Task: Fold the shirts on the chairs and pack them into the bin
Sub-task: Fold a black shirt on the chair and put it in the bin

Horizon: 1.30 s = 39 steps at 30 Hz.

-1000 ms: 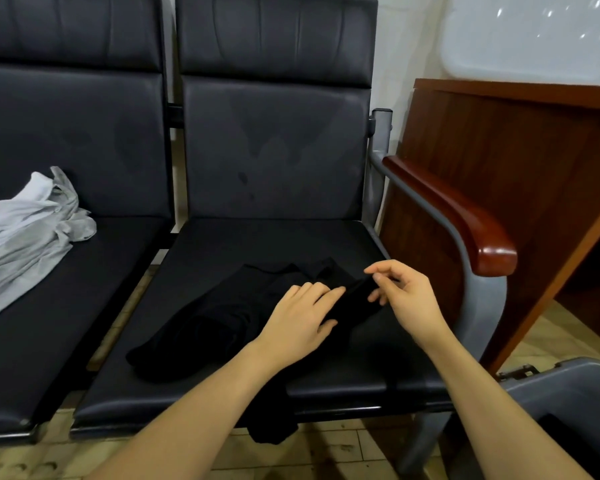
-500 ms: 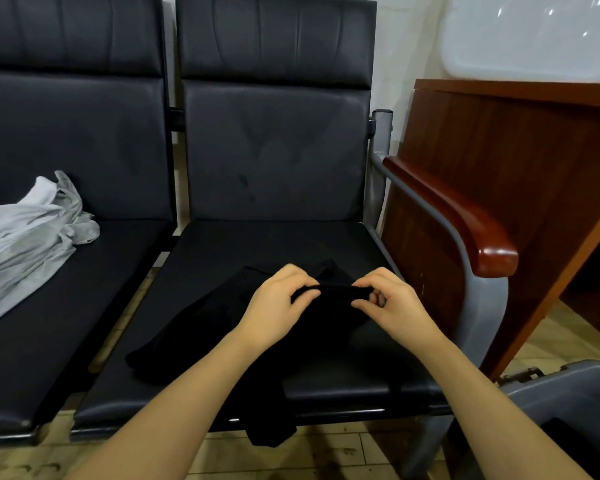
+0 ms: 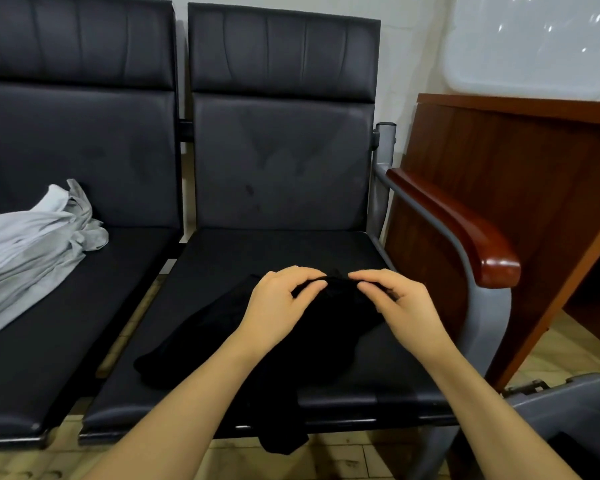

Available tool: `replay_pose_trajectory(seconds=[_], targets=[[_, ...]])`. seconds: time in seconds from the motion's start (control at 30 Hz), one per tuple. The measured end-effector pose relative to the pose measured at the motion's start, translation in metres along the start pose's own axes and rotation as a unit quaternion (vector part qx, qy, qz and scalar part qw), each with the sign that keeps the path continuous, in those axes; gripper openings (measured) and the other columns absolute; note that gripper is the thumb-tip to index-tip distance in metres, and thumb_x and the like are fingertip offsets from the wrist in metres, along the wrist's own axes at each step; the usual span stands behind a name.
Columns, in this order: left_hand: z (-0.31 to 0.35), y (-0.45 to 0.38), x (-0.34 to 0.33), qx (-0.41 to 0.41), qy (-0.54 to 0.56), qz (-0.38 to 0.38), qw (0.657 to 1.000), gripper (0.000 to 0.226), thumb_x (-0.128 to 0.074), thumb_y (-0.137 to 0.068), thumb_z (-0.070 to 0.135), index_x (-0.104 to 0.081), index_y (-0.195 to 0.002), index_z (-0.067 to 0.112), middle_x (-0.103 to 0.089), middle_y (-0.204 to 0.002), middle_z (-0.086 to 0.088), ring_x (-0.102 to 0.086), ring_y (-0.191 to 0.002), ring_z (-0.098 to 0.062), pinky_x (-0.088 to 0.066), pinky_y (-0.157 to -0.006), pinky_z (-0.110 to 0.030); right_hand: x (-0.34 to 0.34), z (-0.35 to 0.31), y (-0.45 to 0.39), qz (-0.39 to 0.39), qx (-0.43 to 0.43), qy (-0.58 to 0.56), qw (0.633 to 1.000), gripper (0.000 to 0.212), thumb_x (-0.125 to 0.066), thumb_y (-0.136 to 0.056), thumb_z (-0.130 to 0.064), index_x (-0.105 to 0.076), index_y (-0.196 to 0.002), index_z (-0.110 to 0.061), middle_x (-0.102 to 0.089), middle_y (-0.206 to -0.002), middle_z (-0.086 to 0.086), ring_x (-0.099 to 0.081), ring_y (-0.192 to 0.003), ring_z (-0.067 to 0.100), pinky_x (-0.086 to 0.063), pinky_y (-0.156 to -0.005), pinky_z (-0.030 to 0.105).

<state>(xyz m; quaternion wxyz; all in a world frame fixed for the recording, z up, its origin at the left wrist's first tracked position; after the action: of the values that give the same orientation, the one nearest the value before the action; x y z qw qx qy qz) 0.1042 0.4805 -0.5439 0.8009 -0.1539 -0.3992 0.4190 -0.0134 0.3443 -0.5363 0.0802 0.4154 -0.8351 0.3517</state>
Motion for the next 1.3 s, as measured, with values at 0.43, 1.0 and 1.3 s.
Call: replay_pose_trajectory(seconds=[0.43,1.0,1.3], targets=[[-0.076,0.040,0.066,0.135,-0.134,-0.110,0.976,0.029,-0.052,-0.093,0.041,-0.064,-0.116,0.029,-0.061,-0.111,0.016,-0.053,-0.110,-0.006,-0.041,-0.101,-0.035,-0.058,0.005,0.000,-0.092,-0.084,0.010,0.992,0.034,-0.046,-0.099,-0.015,-0.062,-0.088,-0.043,-0.057,-0.101,-0.016,-0.052,-0.105,0.006,-0.033,-0.095,0.021],[-0.112,0.098,0.101,0.151,-0.109,-0.082,0.979,0.029,-0.063,-0.090,0.029,-0.063,-0.117,0.021,-0.059,-0.099,0.012,-0.057,-0.094,-0.004,-0.047,-0.089,-0.027,-0.143,-0.019,0.004,-0.019,-0.083,0.140,0.987,0.011,-0.064,-0.088,-0.037,-0.060,-0.080,-0.031,-0.058,-0.092,-0.013,-0.045,-0.097,0.006,-0.011,-0.080,0.023],[-0.101,0.097,0.091,0.117,-0.062,-0.070,0.989,0.023,-0.070,-0.085,0.023,-0.069,-0.107,0.019,-0.065,-0.093,0.010,-0.061,-0.087,-0.001,-0.044,-0.080,-0.010,-0.086,-0.014,-0.003,0.105,-0.120,0.100,0.982,0.017,-0.057,-0.093,-0.034,-0.063,-0.088,-0.019,-0.060,-0.092,-0.010,-0.044,-0.099,0.005,-0.016,-0.095,0.027]])
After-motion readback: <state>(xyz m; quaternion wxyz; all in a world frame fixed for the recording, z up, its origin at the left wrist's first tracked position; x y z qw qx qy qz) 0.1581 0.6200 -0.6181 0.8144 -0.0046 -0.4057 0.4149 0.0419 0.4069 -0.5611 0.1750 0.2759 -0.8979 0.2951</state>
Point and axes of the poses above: each hand's wrist, its own y-axis away from the middle knuckle, its own x-axis out of the back of the hand, z = x × y, the point moved 7 cm from there along -y, towards the middle knuckle
